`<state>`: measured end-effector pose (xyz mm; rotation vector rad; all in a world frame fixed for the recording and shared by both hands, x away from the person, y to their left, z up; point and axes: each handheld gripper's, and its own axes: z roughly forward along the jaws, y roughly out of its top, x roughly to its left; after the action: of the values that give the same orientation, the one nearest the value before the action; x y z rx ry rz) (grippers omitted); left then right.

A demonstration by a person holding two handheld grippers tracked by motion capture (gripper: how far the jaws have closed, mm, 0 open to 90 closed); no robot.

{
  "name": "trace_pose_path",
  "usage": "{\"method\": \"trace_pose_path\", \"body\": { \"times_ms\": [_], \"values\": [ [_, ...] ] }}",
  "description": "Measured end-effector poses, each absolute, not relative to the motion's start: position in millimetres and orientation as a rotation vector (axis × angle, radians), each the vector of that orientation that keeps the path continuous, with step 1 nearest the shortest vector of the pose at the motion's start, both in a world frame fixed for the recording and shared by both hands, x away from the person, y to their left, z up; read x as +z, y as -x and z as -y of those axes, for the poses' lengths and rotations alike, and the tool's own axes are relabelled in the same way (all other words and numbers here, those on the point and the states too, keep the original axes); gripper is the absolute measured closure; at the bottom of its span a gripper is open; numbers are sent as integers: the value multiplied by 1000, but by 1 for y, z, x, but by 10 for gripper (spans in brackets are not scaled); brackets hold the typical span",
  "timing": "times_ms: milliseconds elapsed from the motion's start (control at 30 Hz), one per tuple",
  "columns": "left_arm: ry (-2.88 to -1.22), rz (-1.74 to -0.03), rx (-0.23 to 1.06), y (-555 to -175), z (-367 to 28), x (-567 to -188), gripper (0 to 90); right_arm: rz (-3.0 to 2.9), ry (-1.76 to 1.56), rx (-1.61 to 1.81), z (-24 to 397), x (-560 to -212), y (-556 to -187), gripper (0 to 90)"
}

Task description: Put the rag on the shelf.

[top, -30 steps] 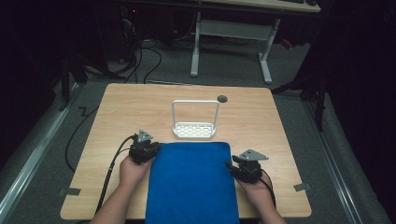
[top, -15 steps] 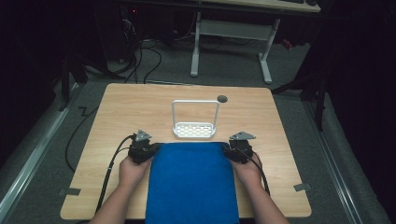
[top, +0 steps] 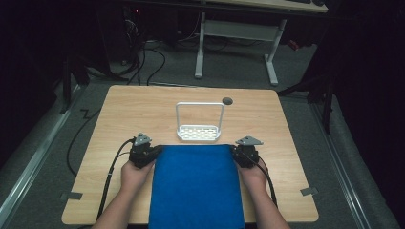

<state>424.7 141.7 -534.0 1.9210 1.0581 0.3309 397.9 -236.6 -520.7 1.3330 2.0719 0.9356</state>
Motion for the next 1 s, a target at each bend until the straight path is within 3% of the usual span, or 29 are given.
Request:
{"method": "trace_pose_path", "body": {
  "times_ms": [533, 1000],
  "values": [
    [-1793, -939, 476, -394, -144, -509, 876, -1995, -1249, 1098, 238, -502, -374, 881],
    [-1655, -854, 560, -370, -145, -471, 877, -1843, -1136, 1234, 240, -463, -350, 884]
  ]
}}
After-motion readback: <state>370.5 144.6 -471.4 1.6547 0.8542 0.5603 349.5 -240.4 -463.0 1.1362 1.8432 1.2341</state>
